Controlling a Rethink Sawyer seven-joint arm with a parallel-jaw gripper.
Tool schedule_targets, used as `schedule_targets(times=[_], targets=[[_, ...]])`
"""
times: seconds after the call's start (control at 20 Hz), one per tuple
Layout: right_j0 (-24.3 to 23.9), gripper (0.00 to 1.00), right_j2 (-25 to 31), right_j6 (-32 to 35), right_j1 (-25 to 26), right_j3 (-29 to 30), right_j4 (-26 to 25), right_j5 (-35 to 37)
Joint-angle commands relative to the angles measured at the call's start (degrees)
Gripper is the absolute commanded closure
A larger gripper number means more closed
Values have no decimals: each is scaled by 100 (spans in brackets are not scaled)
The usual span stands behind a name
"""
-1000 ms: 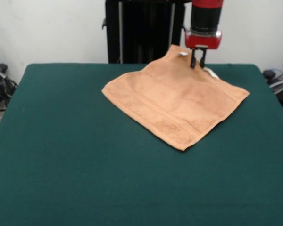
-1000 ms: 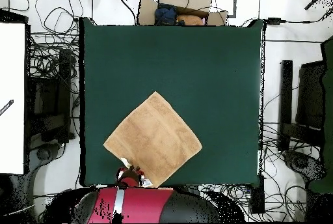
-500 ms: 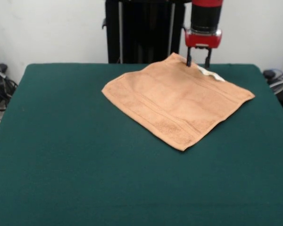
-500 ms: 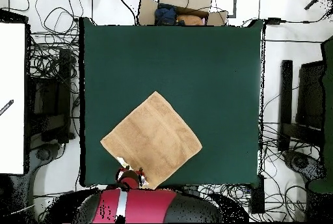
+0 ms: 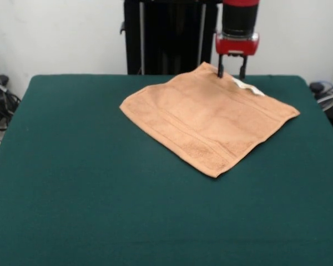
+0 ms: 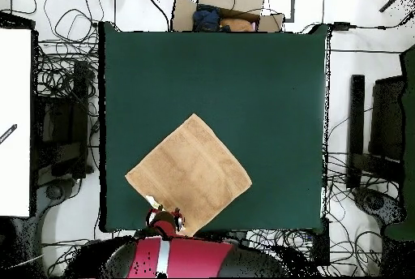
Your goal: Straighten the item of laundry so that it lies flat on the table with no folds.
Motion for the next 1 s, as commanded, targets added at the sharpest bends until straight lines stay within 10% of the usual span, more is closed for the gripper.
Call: schedule_targets(times=[0.05, 1.0], targets=[[0, 0, 418, 1201, -990, -126, 222, 748], [-436, 0, 374, 627, -1696, -574, -176, 2033]])
